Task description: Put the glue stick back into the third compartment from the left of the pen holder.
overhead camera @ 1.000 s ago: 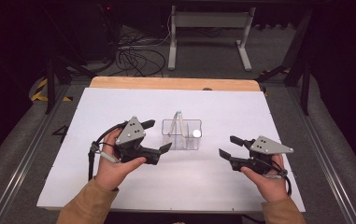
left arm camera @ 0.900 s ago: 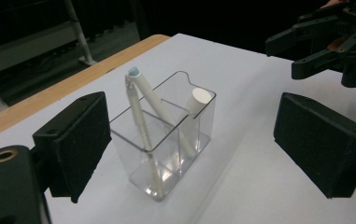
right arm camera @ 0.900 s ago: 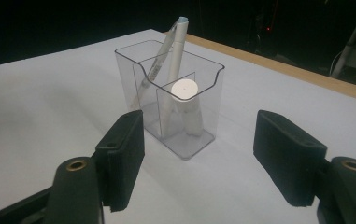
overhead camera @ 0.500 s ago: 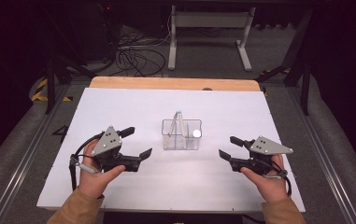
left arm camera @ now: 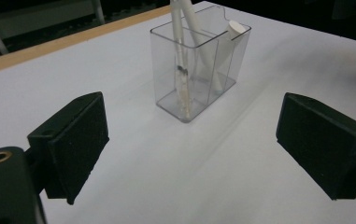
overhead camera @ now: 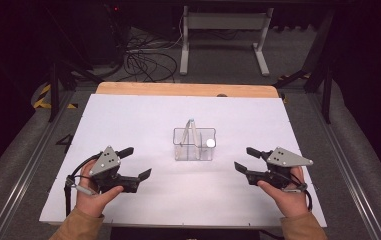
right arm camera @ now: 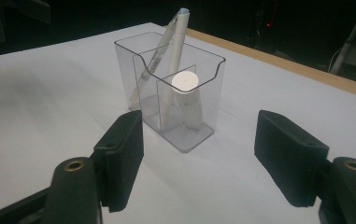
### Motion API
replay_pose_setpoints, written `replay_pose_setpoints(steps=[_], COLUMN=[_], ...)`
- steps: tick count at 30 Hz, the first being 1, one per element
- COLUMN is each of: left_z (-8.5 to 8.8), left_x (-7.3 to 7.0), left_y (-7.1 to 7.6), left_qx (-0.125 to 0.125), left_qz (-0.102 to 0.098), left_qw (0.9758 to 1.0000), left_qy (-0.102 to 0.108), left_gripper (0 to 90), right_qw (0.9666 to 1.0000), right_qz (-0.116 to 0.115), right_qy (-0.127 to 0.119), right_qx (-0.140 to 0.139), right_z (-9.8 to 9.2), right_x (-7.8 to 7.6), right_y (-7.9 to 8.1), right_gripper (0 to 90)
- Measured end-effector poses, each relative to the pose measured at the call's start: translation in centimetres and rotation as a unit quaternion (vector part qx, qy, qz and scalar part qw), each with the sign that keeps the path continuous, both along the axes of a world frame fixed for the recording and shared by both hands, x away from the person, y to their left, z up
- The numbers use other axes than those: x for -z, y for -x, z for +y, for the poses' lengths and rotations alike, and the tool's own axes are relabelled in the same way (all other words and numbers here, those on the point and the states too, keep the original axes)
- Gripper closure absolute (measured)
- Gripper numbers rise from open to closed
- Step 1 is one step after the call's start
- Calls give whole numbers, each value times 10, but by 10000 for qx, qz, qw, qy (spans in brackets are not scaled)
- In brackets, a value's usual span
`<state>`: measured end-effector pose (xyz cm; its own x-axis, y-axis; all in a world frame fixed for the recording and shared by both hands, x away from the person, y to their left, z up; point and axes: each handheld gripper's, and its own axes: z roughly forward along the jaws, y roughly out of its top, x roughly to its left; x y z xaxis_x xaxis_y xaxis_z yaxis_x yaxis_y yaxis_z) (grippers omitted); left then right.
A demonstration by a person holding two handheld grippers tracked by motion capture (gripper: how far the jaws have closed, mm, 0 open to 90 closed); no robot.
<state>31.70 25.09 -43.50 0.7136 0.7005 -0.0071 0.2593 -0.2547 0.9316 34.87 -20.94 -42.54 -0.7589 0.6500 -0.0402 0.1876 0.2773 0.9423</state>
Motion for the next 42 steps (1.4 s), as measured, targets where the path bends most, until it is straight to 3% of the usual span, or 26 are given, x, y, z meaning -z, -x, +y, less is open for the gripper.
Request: replay_pose_setpoints(steps=[7,15,20,24,42], left_z=[14,26,26,24,25], left_x=[17,34,35,37,33], left_y=[-4,-11,-11,-12,-9], left_qx=[-96,-139,-113,-182,-175], left_qz=[162,215,301,522,425], left_qw=[9998,9997,9994,9985,9989], left_qy=[99,-14,-109,-46,-42], left_gripper=[122,127,114,113,84], right_qw=[10000,9999,9999,9999,9999], right_qz=[-18,46,66,72,91], right_qy=[41,63,53,36,9], right_qx=[-86,-94,-95,-81,-62], right_z=[3,4,4,3,2], right_x=[2,5,6,6,6], right_y=[0,1,0,0,-1], right_gripper=[326,326,325,324,321])
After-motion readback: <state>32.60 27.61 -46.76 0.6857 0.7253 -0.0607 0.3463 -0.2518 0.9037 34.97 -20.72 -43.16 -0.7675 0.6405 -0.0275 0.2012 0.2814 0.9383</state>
